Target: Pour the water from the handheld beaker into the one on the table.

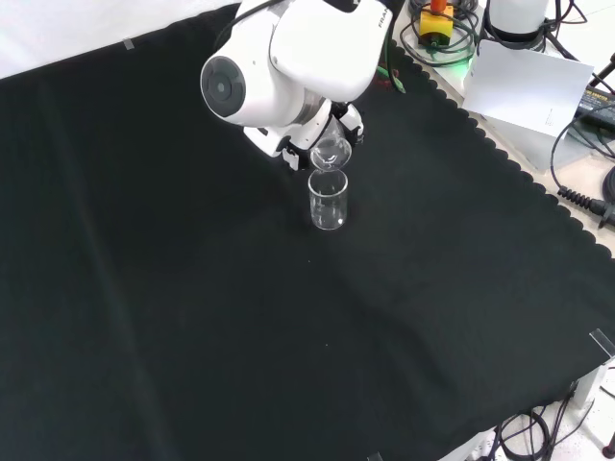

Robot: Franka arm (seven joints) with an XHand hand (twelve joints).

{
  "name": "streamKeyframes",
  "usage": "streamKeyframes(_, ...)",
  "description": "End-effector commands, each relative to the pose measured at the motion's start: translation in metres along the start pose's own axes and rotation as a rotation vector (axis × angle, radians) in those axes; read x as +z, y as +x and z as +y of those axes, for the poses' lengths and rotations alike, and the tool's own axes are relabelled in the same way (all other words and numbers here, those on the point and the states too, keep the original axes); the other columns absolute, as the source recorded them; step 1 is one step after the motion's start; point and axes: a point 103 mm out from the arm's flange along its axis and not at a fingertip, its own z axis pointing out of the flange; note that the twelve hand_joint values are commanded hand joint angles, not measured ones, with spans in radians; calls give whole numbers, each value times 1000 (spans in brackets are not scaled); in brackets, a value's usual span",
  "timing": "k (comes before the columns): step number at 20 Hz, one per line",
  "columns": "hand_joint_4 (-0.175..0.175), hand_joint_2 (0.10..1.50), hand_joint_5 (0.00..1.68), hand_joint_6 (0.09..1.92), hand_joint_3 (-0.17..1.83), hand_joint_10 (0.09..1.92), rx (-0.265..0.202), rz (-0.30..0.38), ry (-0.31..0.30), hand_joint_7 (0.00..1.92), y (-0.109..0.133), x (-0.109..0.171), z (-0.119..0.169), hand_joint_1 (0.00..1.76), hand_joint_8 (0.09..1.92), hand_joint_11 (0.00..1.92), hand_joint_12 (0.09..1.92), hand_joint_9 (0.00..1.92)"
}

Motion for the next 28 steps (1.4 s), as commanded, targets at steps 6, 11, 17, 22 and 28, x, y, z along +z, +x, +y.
streamKeyframes(6, -158, 455, 1154, 976, 1068, 870, 1, -18, 18, 1353, 10, -6, 1, 1323, 887, 1142, 839, 1487)
streamKeyframes(11, -158, 455, 1154, 976, 1068, 871, 20, -30, 41, 1354, 9, -8, 3, 1323, 886, 1142, 839, 1486)
streamKeyframes(17, -159, 455, 1154, 975, 1069, 873, 32, -26, 67, 1354, 5, -7, 3, 1323, 886, 1143, 840, 1486)
streamKeyframes(22, -159, 455, 1155, 975, 1069, 875, 34, -28, 76, 1355, 5, -9, 1, 1323, 885, 1143, 841, 1486)
streamKeyframes(28, -159, 455, 1155, 974, 1069, 877, 30, -35, 91, 1355, 9, -8, -1, 1323, 884, 1142, 842, 1486)
